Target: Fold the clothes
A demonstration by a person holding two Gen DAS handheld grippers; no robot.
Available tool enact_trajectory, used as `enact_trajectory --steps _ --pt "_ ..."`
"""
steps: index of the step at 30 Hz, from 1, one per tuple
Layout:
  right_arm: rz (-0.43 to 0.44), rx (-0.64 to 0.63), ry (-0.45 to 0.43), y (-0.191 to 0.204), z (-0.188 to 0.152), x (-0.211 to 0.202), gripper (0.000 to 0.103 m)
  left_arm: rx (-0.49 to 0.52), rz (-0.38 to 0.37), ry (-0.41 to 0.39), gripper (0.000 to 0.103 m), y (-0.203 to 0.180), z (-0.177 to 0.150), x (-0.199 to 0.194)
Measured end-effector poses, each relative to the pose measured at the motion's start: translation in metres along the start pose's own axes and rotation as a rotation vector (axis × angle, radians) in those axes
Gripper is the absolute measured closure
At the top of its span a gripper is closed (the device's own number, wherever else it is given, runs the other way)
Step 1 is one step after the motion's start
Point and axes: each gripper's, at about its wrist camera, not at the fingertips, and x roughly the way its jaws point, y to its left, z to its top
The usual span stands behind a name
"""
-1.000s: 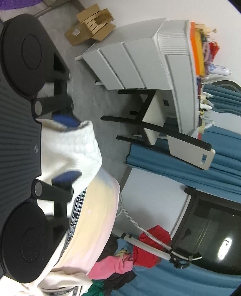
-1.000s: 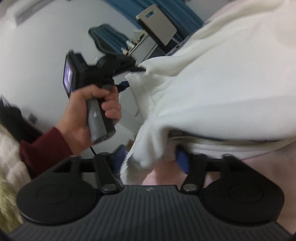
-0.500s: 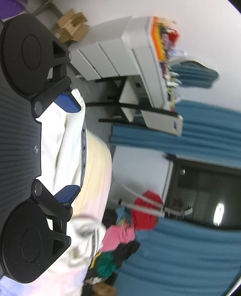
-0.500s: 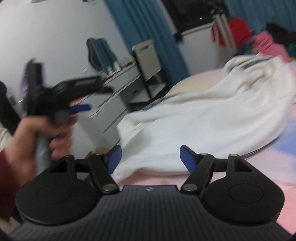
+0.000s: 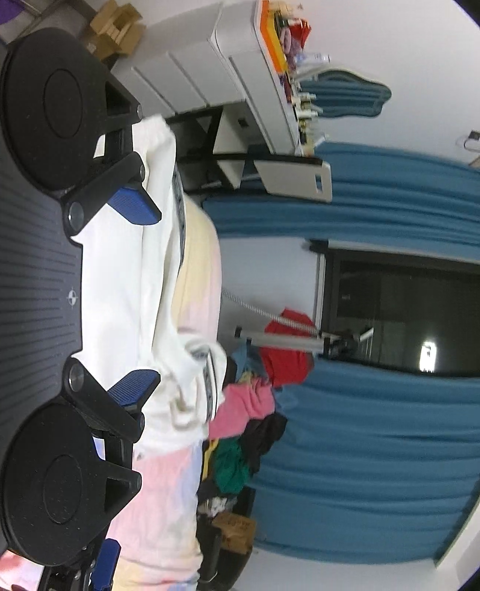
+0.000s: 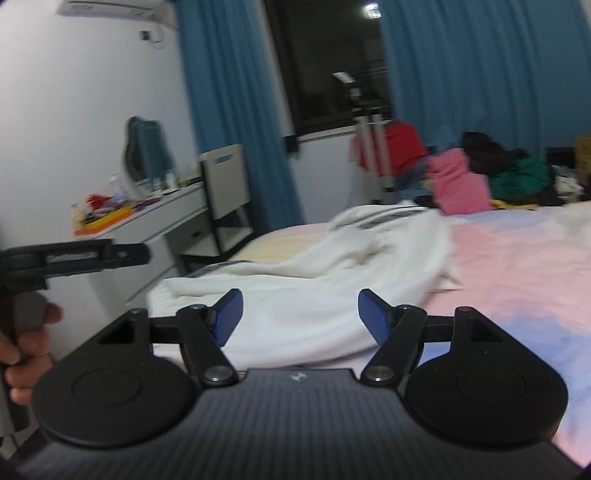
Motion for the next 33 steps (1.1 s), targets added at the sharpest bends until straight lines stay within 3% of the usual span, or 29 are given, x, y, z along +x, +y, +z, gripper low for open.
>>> enact_trajectory --steps 8,12,20,25,28,29,30,31,33 --pt "-0.165 0.129 -0.009 -0.088 -0.025 0.002 0.031 0.102 -0.085 0.026 0.015 -0.094 -0.016 0.058" --pt "-0.227 0.231 0.002 -0.123 -0.029 0.01 0.031 0.166 -0.131 0.037 0.016 -0.138 -0.022 0.113" --pt "-0.328 0.296 0.0 -0.162 -0.035 0.043 0.03 0.3 -0.255 0.051 0.018 -0.204 -0.039 0.25" --pt "-0.345 0.363 0.028 -0.189 -0.046 0.074 0.03 0.364 -0.244 0.084 0.017 -0.237 -0.047 0.328" --pt "-0.352 0.386 0.046 -0.195 -0.052 0.09 0.03 0.427 -0.191 0.11 0.018 -0.252 -0.056 0.363" --pt "-0.352 0.387 0.053 -0.196 -0.054 0.095 0.03 0.444 -0.159 0.124 0.02 -0.255 -0.059 0.372" --pt "-0.352 0.386 0.059 -0.196 -0.055 0.099 0.03 0.443 -0.14 0.143 0.03 -0.254 -0.062 0.38" --pt "-0.35 0.38 0.065 -0.196 -0.057 0.102 0.03 0.442 -0.121 0.162 0.049 -0.254 -0.064 0.387" --pt "-0.35 0.369 0.069 -0.195 -0.058 0.105 0.03 0.426 -0.105 0.174 0.07 -0.251 -0.065 0.395"
